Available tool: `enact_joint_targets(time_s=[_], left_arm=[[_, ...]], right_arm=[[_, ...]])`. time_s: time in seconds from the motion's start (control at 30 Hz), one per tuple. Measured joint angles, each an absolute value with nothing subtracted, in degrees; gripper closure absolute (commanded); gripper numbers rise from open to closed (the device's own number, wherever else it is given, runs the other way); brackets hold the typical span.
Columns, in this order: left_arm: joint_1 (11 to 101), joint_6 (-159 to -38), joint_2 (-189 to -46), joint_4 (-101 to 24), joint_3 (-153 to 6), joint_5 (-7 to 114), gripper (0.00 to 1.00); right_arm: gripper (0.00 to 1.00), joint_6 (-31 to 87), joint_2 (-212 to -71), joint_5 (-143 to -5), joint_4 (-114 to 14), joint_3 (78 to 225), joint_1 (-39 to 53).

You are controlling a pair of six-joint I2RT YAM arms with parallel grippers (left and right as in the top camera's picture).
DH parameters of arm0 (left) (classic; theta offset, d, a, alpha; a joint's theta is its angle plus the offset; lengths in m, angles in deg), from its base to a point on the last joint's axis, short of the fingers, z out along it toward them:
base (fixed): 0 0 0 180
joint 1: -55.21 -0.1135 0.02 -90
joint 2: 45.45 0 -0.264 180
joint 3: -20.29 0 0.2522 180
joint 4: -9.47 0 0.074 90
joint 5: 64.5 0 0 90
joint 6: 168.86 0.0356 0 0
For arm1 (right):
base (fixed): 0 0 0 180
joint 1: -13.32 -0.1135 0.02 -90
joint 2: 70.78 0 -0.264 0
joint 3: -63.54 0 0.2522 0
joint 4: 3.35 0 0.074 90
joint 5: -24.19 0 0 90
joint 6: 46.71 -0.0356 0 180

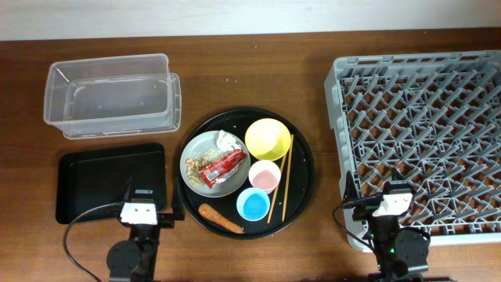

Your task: Sort waste into correct bins and load items into the dishwasher rack

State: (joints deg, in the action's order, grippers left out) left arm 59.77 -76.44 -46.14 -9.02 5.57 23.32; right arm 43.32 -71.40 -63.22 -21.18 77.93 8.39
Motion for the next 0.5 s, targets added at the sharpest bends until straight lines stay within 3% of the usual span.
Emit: enact_joint_targets(time_s=[0.5], left_arm=[[59.8, -76.4, -46.1, -9.0, 5.6, 23.4, 0.01]], right_arm=[[0.01, 42.2, -72.3, -65.9, -21.4, 77.9, 8.4]])
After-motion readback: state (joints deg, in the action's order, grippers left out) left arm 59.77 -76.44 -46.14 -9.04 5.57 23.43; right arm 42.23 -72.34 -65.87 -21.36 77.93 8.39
